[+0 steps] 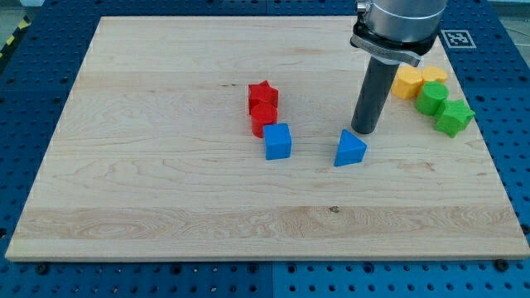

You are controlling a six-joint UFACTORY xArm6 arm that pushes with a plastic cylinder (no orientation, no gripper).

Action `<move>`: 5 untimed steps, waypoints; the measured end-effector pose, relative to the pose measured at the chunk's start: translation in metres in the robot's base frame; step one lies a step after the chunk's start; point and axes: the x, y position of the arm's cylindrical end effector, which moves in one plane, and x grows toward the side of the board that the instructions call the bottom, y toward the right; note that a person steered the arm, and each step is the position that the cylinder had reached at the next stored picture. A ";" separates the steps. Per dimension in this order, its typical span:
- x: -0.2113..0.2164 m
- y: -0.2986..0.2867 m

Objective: Slightly move the blue triangle towards bottom center of the board

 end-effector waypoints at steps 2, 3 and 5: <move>0.005 0.000; 0.006 0.002; 0.013 0.005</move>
